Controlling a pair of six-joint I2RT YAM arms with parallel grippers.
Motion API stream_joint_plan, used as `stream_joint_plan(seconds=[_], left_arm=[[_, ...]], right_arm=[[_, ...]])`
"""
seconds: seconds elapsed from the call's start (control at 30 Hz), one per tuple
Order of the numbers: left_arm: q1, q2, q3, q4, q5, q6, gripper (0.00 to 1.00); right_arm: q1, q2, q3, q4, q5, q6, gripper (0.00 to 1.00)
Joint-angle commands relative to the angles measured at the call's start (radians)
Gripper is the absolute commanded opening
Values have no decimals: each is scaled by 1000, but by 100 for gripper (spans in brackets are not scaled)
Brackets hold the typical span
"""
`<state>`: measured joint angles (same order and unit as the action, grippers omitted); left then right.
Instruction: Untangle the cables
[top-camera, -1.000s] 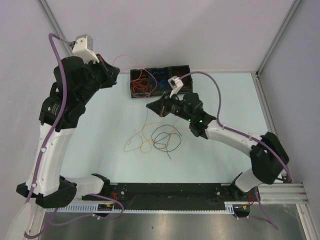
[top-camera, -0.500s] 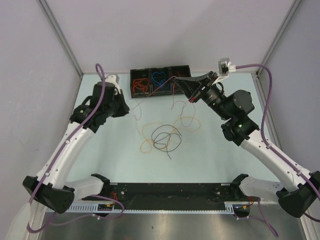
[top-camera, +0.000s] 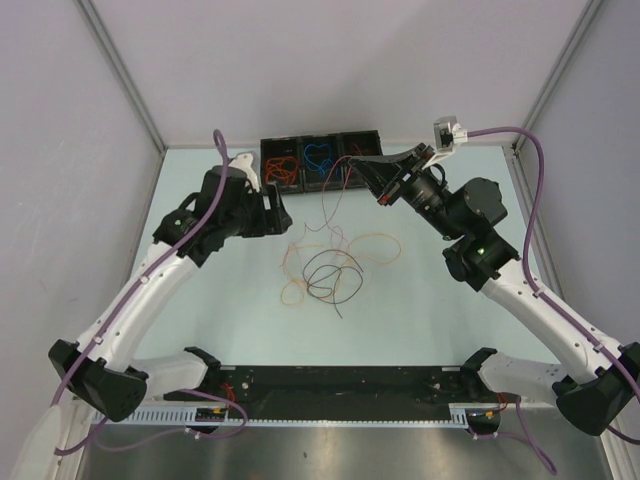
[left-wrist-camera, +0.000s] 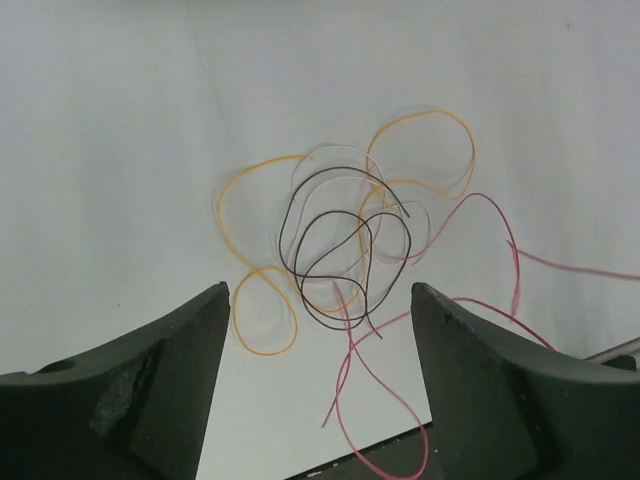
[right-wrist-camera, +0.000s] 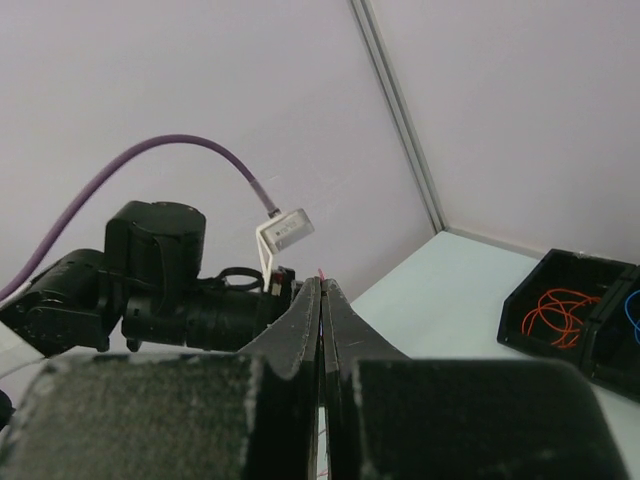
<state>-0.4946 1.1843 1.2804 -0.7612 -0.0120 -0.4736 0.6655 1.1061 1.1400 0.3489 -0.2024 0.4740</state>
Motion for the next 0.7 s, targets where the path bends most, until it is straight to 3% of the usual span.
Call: stream_joint_plan(seconds=[0.0, 0.33, 0.5, 0.67], left_arm=[[-1, -61, 91, -30, -88, 47, 79], [-16, -276, 1, 227, 94, 174, 79], [-53, -282, 5, 319, 217, 239, 79], [-145, -244, 31, 372, 210, 282, 86]], right_arm=[[-3, -6, 43, 12, 3, -3, 0], [0, -14, 44, -14, -9, -1, 0], [0, -20, 47, -27, -11, -3, 0], [3, -17, 49, -25, -15, 8, 0]])
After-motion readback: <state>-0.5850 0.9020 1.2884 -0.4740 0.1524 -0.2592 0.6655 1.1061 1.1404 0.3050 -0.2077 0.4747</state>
